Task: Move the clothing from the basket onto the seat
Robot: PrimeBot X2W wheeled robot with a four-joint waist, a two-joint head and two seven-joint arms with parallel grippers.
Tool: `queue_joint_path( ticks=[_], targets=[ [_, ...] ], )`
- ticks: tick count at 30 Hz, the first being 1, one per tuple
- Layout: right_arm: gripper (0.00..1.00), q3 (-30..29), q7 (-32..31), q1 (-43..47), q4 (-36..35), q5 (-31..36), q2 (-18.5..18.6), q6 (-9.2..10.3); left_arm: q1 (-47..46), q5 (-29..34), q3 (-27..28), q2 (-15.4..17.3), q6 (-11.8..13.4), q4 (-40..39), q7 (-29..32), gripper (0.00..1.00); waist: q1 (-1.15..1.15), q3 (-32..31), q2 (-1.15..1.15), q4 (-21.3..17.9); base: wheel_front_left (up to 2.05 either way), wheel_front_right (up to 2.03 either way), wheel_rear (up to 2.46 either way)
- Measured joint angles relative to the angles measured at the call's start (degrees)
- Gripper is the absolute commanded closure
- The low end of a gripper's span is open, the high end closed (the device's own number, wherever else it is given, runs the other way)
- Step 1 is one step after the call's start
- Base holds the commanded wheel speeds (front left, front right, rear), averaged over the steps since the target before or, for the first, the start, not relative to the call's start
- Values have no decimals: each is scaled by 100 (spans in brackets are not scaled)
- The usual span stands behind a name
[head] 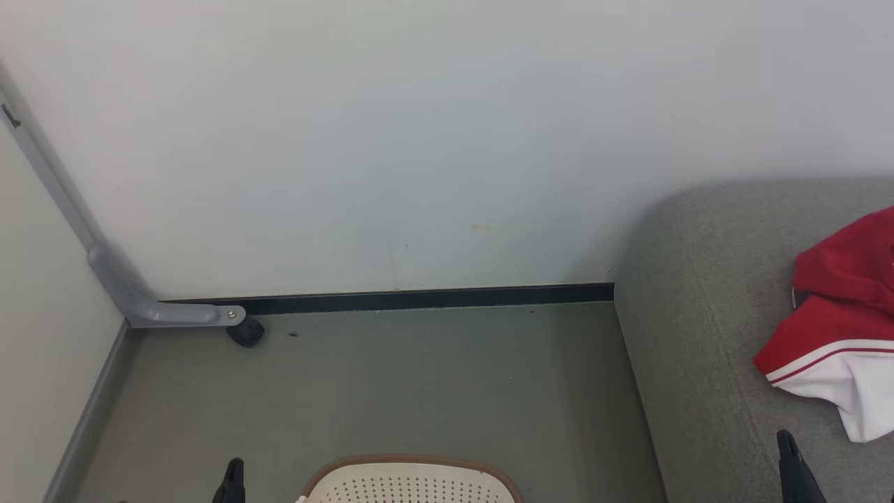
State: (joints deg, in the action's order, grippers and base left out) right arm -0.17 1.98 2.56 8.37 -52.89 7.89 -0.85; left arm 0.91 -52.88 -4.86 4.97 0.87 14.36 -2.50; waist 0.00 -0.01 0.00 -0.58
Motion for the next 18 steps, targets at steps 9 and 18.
queue_joint_path(
  ticks=[9,18],
  targets=[
    [100,-131,-148,-116,158,-658,-90,-88,-80,-613,163,-53,-145,38,167,100,0,2,0,10,0,0,0],
    [100,-266,-298,-249,315,-1325,-180,-193,-194,-1262,324,-102,-261,89,309,100,0,4,0,20,0,0,0]
  ],
)
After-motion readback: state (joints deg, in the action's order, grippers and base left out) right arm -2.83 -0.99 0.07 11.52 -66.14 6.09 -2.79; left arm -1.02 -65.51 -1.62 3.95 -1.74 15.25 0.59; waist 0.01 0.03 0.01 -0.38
